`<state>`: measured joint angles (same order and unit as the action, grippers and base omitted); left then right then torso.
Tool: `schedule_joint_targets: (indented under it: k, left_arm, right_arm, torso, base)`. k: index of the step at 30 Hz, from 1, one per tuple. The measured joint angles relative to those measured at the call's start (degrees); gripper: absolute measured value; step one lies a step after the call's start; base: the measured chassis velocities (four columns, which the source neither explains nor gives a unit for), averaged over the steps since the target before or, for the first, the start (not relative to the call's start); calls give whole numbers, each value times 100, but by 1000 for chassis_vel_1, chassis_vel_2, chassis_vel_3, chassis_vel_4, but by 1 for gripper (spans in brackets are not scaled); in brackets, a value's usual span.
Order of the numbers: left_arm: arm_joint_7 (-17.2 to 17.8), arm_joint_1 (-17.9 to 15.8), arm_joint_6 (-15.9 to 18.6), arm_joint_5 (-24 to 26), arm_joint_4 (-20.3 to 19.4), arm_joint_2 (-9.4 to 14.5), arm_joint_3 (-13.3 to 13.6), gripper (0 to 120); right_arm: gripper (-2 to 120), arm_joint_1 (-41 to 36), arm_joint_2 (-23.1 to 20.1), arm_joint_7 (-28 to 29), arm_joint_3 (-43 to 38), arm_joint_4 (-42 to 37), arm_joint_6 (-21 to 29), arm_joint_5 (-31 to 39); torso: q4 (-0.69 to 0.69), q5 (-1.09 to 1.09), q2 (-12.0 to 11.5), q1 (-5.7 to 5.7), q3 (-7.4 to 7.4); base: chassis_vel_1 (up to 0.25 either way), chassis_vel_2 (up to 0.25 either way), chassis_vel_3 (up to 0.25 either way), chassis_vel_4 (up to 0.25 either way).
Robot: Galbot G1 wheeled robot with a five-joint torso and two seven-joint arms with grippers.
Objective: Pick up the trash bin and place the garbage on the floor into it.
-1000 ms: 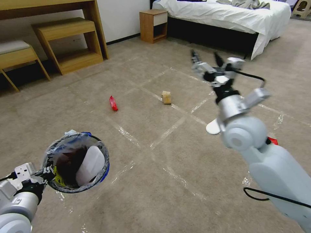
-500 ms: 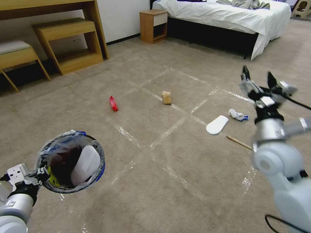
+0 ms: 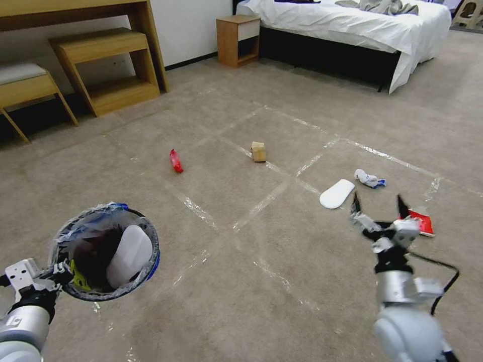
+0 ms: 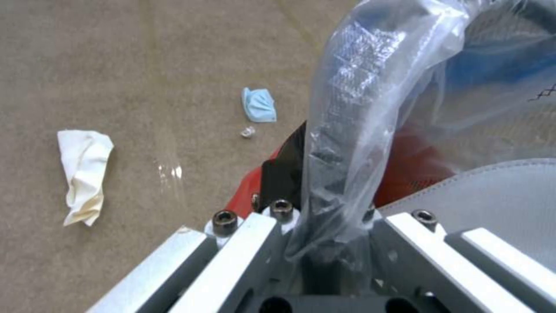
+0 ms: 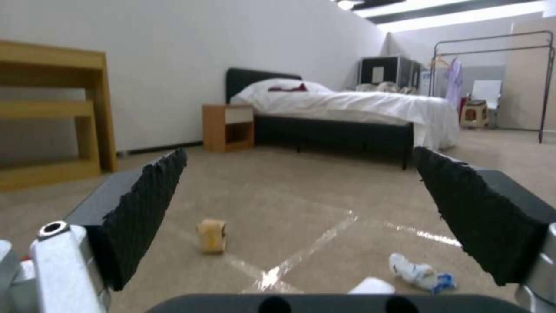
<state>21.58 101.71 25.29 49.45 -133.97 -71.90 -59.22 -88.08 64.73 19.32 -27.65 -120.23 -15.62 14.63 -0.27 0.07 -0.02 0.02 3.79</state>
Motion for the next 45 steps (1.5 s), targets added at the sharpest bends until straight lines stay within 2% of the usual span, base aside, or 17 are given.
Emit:
schedule_joint_targets:
  k: [11,27,45]
  left_arm:
    - [-8,33,-23,-34,-27,-17,19,2]
    - [-12,69,-53,-65,-38,-71,14,2]
    - [-15,34,-59,-30,6,31,-2,2]
  right_arm:
    - [92,74,-10,-28,7,153,90,-221]
    - [92,138,10,-32,206,198,110,-316]
    - [92,183,190,-45,282,270,146,-417]
  torso:
    - [-2,0,0,0,0]
    - [0,0,0,1,1]
    - [-1,1,0,1,0]
  base:
    - [0,0,0,0]
    - [-89,88,89,-85]
    - [-75,85,74,-88]
